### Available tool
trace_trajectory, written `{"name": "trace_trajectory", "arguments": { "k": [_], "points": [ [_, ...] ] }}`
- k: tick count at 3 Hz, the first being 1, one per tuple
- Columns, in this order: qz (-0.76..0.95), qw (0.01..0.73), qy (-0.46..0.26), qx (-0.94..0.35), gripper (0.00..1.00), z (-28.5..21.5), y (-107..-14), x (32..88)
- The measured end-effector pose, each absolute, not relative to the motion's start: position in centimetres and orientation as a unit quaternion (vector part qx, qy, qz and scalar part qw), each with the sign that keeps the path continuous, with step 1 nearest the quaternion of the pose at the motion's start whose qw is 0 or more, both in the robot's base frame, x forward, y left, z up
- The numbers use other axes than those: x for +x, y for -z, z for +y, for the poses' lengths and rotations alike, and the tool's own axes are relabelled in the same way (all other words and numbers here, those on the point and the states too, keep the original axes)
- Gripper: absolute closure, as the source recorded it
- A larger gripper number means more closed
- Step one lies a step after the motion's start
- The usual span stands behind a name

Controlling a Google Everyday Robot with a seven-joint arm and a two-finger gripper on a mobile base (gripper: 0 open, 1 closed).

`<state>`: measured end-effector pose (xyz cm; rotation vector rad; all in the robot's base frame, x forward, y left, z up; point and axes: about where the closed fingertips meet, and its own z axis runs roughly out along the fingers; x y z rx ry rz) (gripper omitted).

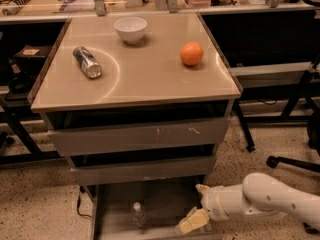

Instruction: Pick water bottle from bottom drawer and place on counter

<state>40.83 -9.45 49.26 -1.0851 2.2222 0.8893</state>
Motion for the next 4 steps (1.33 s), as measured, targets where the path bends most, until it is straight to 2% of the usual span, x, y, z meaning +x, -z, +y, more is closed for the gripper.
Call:
{"name": "trace_trajectory", "arguments": {
  "k": [1, 3, 4],
  "points": [
    [0.815, 0.27, -0.36, -0.365, 0.0, -6.5, -43.6, 40.1],
    [0.815, 0.277, -0.357, -0.363, 0.0, -6.3, -43.2, 40.2],
    [0.807, 0.299, -0.362, -0.358, 0.0, -4.6, -41.1, 41.7]
  ]
}}
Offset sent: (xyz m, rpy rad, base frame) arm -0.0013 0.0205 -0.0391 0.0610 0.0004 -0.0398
